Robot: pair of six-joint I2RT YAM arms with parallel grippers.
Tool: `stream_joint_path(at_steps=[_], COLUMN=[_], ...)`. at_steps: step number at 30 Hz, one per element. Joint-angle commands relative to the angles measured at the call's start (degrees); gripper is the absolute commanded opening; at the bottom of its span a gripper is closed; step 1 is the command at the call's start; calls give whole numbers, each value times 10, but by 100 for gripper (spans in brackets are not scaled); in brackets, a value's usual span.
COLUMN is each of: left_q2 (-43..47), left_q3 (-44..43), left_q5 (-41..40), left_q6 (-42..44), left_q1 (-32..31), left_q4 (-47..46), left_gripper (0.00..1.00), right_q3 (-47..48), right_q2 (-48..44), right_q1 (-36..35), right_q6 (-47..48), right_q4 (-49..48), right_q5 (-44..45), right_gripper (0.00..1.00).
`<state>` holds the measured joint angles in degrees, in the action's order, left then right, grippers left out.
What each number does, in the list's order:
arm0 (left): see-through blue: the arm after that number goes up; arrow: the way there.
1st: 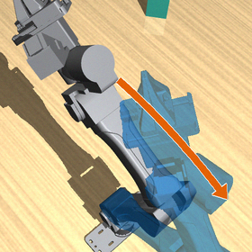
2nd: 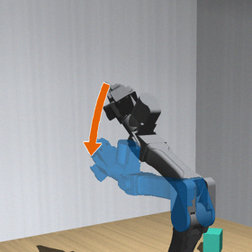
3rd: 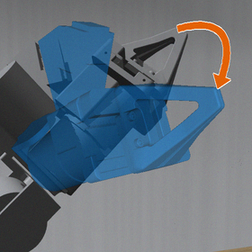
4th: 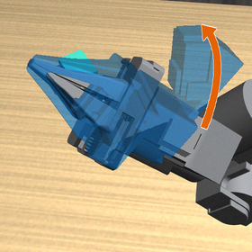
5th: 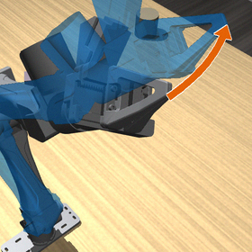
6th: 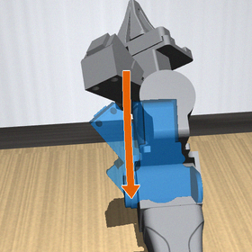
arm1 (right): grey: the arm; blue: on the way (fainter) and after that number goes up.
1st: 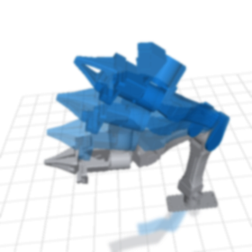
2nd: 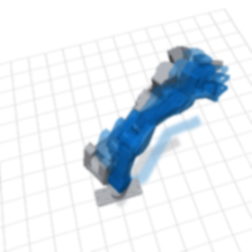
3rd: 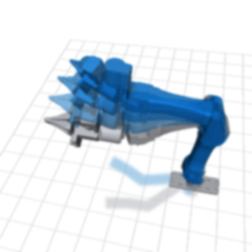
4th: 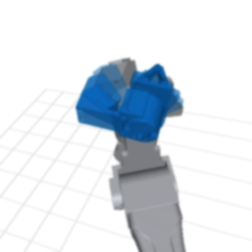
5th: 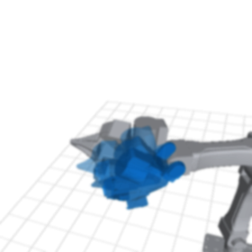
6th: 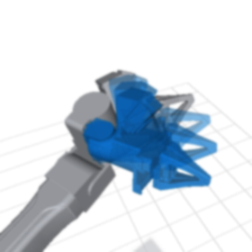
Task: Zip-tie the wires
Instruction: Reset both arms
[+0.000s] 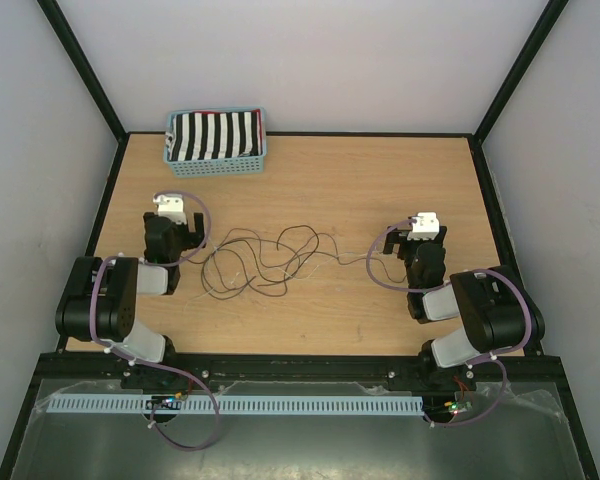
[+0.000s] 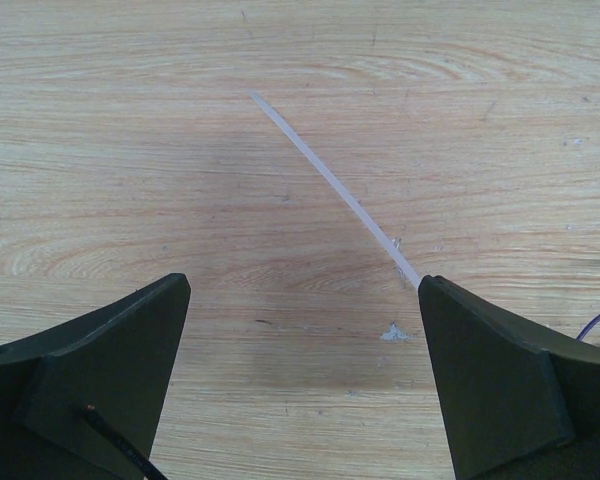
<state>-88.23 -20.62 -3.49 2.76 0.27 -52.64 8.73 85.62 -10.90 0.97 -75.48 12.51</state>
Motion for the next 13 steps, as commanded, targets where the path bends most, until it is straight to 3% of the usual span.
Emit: stream_joint_path(at_steps=[1, 13], left_q2=[0, -1], left_q3=[-15, -18], left_q5=[-8, -13], left_q6=[5, 8], left_q1=[-4, -9], left_q4=[13, 18], left_gripper=[99, 99], right_q3=[8, 8], right_q2=[2, 2], right_q1=[-3, -3], right_q6=[1, 1], right_q4=[-4, -4], right_q5=[4, 5], right_gripper=[99, 99])
